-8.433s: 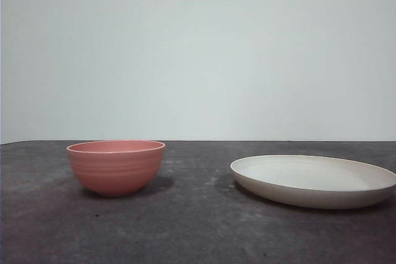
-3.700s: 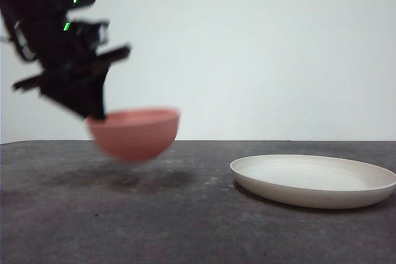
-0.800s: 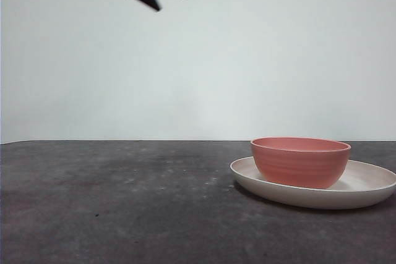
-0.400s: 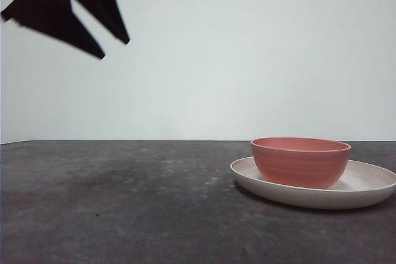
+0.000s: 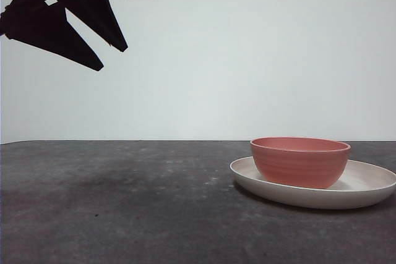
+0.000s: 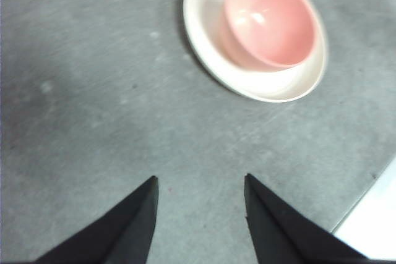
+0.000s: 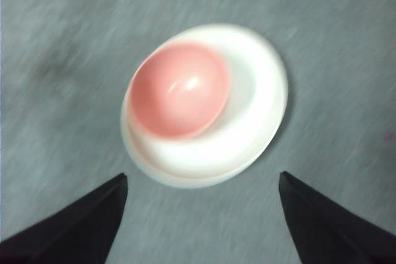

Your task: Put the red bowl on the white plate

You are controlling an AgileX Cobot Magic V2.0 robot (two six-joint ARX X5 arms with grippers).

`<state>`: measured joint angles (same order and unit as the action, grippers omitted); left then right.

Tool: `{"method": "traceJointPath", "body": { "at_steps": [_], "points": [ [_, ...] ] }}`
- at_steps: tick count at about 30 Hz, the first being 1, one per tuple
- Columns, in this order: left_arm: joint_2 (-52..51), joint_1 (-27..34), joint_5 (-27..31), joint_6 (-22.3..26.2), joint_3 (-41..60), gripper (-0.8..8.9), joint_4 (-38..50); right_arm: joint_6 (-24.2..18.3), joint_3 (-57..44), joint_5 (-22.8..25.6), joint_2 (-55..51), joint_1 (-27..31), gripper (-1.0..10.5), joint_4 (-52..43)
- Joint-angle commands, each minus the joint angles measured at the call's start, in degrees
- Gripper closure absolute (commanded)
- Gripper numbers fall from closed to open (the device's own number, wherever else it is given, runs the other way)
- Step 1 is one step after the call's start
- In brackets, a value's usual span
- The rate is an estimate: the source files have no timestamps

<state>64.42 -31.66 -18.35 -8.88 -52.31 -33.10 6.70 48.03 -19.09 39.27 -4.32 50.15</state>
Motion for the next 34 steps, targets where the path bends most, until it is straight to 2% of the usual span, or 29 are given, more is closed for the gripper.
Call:
{"method": "traceJointPath", "body": {
  "at_steps": [1,9,24,29,34],
  "points": [
    [0.31,-0.63,-0.37,0.68,-0.52,5.91,0.59,2.01,0.57,0.52,4.37,0.79,5.7,-4.57],
    [0.31,-1.05,-0.37,0.70,-0.52,5.91,-0.42,1.88,0.57,-0.74,20.13,3.82,5.7,-13.57],
    [0.31,-1.03,-0.37,1.36,-0.52,5.91,-0.37,1.88,0.57,-1.88,41.88,3.80,5.7,-24.55],
    [0.31,-1.03,-0.35,1.33,-0.52,5.92,-0.35,1.46,0.57,-2.08,46.45,3.69,6.6,-25.88],
    [0.31,-1.03,-0.35,1.33,-0.52,5.92,-0.37,1.18,0.57,-2.10,49.70,3.69,6.9,-26.58]
  ]
}}
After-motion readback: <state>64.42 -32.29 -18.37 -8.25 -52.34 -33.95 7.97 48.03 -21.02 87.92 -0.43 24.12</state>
